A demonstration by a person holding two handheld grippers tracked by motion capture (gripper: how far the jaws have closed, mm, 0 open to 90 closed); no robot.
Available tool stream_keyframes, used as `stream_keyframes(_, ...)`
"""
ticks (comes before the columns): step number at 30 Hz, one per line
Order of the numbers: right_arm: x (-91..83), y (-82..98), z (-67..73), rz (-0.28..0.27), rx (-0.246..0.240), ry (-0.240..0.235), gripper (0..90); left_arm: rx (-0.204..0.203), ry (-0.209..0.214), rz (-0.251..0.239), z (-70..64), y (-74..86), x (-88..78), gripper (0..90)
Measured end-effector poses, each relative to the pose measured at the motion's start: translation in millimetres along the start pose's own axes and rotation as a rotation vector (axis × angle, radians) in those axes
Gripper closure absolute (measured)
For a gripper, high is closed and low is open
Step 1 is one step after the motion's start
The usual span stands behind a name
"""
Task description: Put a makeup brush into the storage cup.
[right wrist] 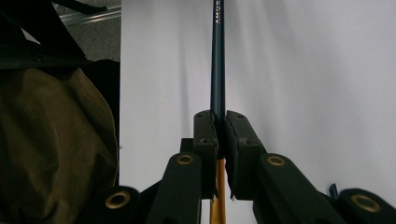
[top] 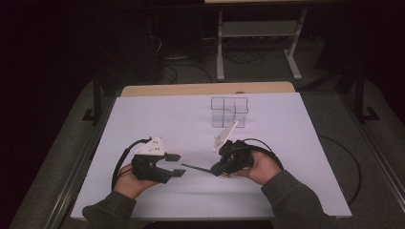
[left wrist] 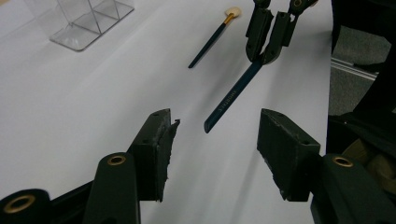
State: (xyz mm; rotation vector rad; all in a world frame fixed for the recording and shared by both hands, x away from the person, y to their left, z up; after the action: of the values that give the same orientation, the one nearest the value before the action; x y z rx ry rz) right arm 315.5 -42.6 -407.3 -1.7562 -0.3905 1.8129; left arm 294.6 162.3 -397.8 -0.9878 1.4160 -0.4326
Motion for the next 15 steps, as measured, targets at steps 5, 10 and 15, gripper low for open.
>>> stream_keyframes(5, 0.5, -0.8, 1.3, 0.0, 0.003, -0.008, 82.8, 0.006, 0.009, 0.005, 0.5, 0.4, -0.4, 48.2)
stream_keyframes(10, 1.1, -1.8, 2.2, 0.003, -0.01, -0.013, 82.9, 0.012, 0.017, 0.005, 0.7, 0.0, 0.5, 50.7)
stream_keyframes(15, 2.2, -3.6, 2.8, 0.006, -0.022, -0.024, 82.9, 0.023, 0.036, 0.023, 0.0, -0.4, 2.9, 51.8)
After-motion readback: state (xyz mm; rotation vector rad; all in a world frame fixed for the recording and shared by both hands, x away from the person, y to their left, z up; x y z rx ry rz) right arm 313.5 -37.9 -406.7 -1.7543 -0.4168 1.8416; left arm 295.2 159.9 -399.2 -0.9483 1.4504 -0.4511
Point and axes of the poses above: each handheld gripper's, and its own axes: x roughly forward along the jaws, y roughly out of its underside, z roughly to its left, the point moved 5 cm from there along x, roughly forward along the jaws, and after that the axes turned 5 degrees about y, right-handed, at the moved point
